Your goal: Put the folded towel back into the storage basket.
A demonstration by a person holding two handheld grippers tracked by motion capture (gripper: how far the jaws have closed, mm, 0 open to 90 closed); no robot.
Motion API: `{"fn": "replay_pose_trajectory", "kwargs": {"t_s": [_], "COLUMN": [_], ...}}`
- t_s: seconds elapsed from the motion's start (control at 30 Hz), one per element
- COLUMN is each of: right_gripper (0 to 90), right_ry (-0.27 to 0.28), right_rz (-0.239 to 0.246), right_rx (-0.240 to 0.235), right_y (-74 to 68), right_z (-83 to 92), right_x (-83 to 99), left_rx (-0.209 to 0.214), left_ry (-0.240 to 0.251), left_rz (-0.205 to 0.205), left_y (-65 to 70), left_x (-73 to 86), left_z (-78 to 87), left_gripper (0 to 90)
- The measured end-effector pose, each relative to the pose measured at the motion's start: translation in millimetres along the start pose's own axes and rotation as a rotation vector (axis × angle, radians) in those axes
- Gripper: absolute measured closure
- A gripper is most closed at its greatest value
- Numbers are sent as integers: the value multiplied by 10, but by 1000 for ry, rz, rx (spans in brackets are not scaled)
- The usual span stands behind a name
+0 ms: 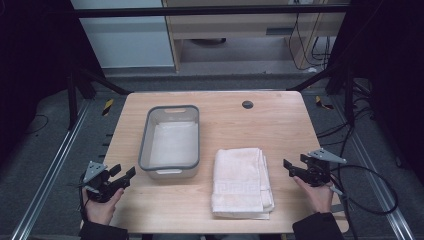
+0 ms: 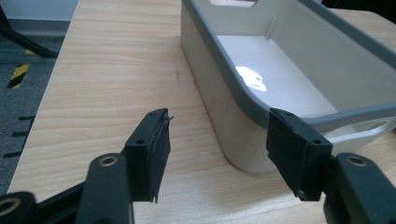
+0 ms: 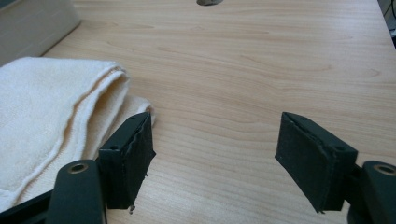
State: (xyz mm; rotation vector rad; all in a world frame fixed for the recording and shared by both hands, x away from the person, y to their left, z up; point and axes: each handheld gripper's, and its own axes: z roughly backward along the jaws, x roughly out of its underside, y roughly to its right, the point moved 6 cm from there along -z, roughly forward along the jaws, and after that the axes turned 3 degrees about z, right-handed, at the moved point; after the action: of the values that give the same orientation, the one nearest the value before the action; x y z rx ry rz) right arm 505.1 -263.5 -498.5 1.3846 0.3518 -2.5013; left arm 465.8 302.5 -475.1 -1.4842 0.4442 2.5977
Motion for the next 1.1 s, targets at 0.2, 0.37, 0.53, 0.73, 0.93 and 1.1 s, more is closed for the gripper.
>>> {"fn": "replay_pose_trajectory", "kwargs": {"t_s": [0.2,0.37,0.53,0.73,0.93,1.1], "right_gripper": [306,316,320,304,299,292], "right_ry": [14,19,15,36,50,64], "right_rz": [5,7,19,23,16,1], "right_rx": [-10,-26,-40,-50,-52,-72], "right_y": [-26,-51,-96,-115,-105,-137], "right_z": [33,44,33,45,46,25], "right_x": [-56,-97,-153,-274,-359,-449], "left_rx": [16,22,24,26,34,46], "left_ry": [7,14,20,24,36,34], "left_rz": [3,0,-4,-11,-25,-28], "left_y": [52,78,100,106,138,174], "left_x": [-39,-70,-120,-188,-276,-340], "left_z": [26,26,27,10,11,7], "left_gripper": [436,436,431,406,401,389]}}
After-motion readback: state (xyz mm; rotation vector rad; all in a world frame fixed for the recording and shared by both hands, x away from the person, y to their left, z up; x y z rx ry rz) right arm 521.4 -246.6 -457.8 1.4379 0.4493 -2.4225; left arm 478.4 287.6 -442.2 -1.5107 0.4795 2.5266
